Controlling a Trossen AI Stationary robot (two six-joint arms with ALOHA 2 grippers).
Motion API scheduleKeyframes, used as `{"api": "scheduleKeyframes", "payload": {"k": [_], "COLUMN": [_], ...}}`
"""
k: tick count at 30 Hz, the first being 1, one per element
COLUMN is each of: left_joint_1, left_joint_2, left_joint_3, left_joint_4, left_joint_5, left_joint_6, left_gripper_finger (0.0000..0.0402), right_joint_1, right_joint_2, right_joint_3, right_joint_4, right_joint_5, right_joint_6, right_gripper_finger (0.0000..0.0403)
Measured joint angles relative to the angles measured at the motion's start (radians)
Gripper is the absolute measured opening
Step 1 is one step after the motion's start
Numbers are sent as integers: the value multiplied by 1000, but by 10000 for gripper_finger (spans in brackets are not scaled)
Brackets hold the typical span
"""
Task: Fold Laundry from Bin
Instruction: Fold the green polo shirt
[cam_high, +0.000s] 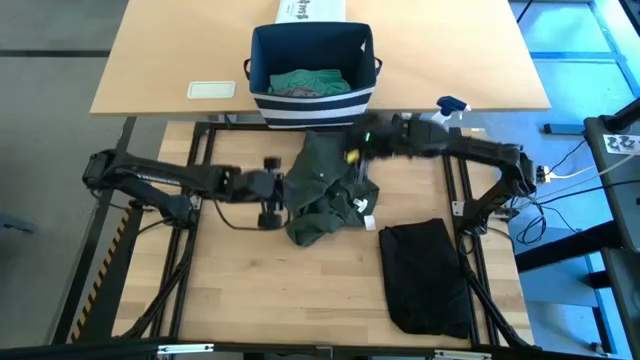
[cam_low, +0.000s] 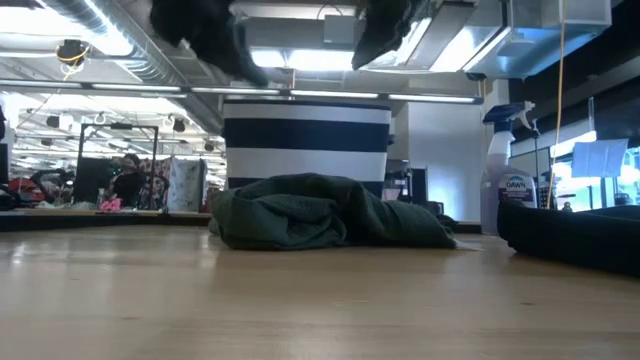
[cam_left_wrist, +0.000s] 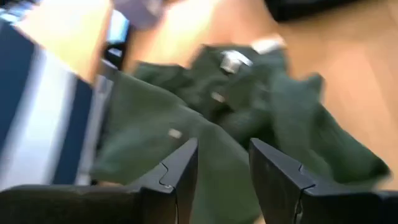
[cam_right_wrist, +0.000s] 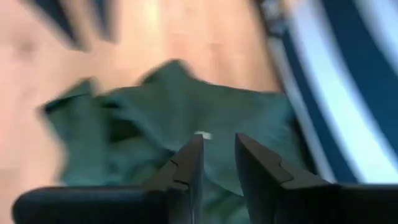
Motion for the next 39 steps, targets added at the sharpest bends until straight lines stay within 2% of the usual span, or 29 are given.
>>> {"api": "scheduleKeyframes", "payload": {"k": [7, 12, 17, 25, 31, 39], "left_joint_1": [-62, -92, -129, -197, -231, -239], "left_joint_2": [1, 0, 0, 5, 33, 67], "left_joint_3": [-171, -215, -251, -314, -349, -347], "left_joint_4": [132, 169, 202, 355, 412, 437], "left_joint_5": [4, 25, 35, 38, 47, 45], "left_joint_6": [-122, -202, -277, -335, -383, -396], "left_gripper_finger": [136, 136, 136, 136, 136, 136], "right_joint_1": [208, 281, 284, 274, 276, 266], "right_joint_2": [7, 8, 8, 8, 8, 8], "right_joint_3": [-247, -396, -511, -653, -717, -729], "right_joint_4": [248, 380, 381, 391, 488, 498], "right_joint_5": [30, 81, 107, 149, 123, 93], "right_joint_6": [42, 225, 443, 602, 617, 617], "right_gripper_finger": [92, 92, 92, 92, 92, 92]}}
